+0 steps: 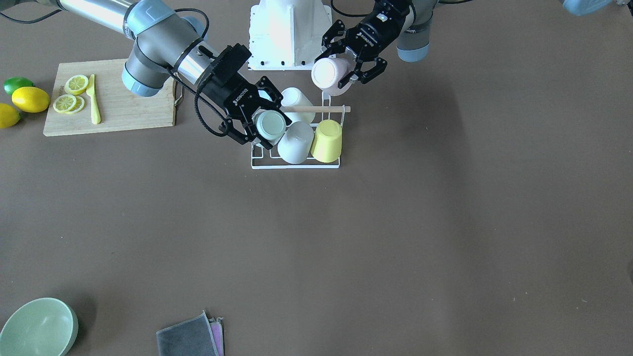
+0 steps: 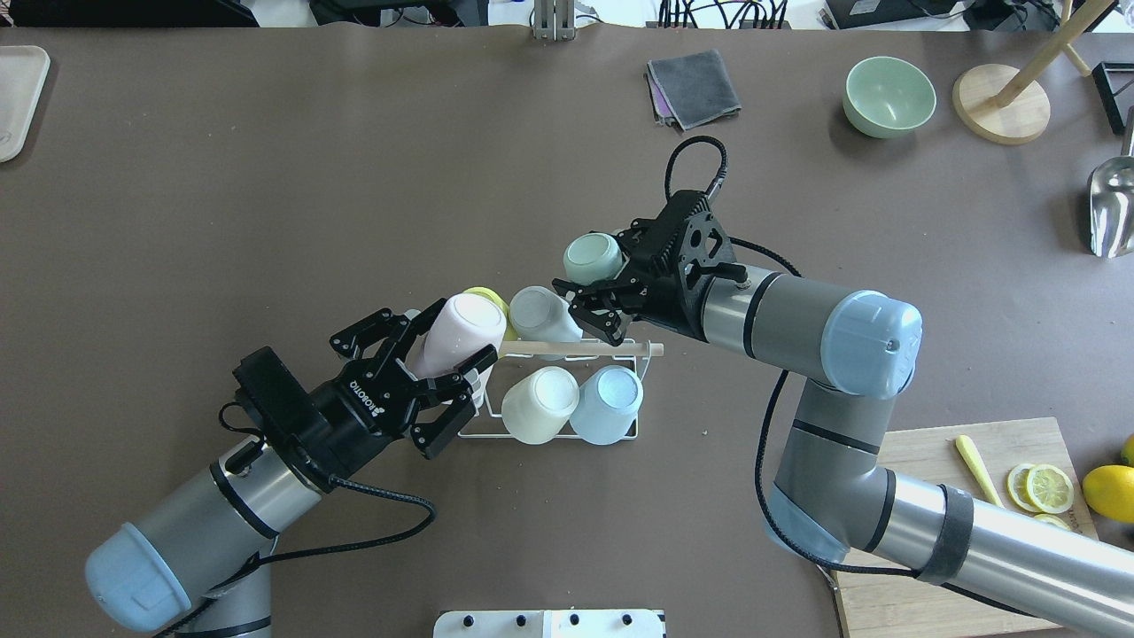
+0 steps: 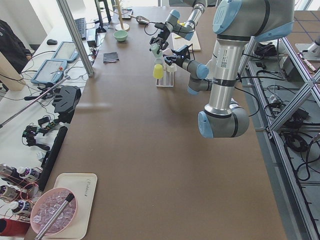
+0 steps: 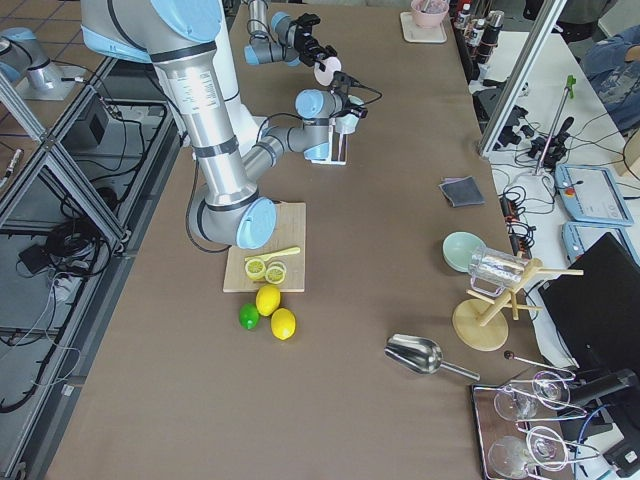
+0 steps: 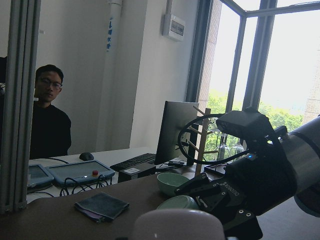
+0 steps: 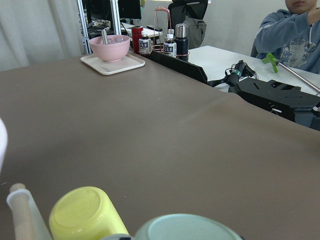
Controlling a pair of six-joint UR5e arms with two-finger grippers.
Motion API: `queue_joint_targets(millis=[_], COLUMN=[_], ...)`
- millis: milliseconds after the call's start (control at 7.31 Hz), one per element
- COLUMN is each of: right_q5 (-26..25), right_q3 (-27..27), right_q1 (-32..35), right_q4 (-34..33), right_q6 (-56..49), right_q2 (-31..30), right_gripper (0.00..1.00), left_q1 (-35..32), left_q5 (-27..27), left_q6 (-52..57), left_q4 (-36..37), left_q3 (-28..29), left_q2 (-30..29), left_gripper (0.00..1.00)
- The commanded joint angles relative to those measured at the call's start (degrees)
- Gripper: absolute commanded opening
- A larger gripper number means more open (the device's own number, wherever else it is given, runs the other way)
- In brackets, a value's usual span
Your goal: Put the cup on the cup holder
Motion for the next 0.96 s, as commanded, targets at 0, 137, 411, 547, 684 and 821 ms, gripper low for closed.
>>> queue_joint_targets(millis=[0,137,411,547,684,821], right_q5=[0.1,0.1,0.1,0.1,0.1,0.1], right_q3=[0.2,0.4,0.4,0.4,0.4,0.4], right_q1=[-0.1,-0.4,-0.8,-0.8,-0.9,-0.9], right_q4=[1.5,1.4,1.4,1.4,1.4,1.4], right_q6=[0.4,0.9,1.4,1.8,2.8,2.9], right_q2=[-1.1,-1.1,-1.0,-1.0,-1.0,-1.0], right_gripper=[0.05,0.16,1.00,1.00,1.00,1.00], left_q1=[1.8,2.2,2.4,2.4,2.4,2.4], left_q5=[1.0,1.1,1.1,1.3,1.3,1.3], left_q6=[0.0,0.0,0.1,0.0,0.0,0.0], left_q4=[-2.2,-4.1,-4.5,-4.6,-4.6,-4.6], left_q3=[1.6,1.8,2.4,2.5,2.9,3.7], left_q2=[-0.8,-0.5,-0.2,-0.3,-0.5,-0.8], left_gripper=[0.00,0.00,0.00,0.00,0.00,0.00])
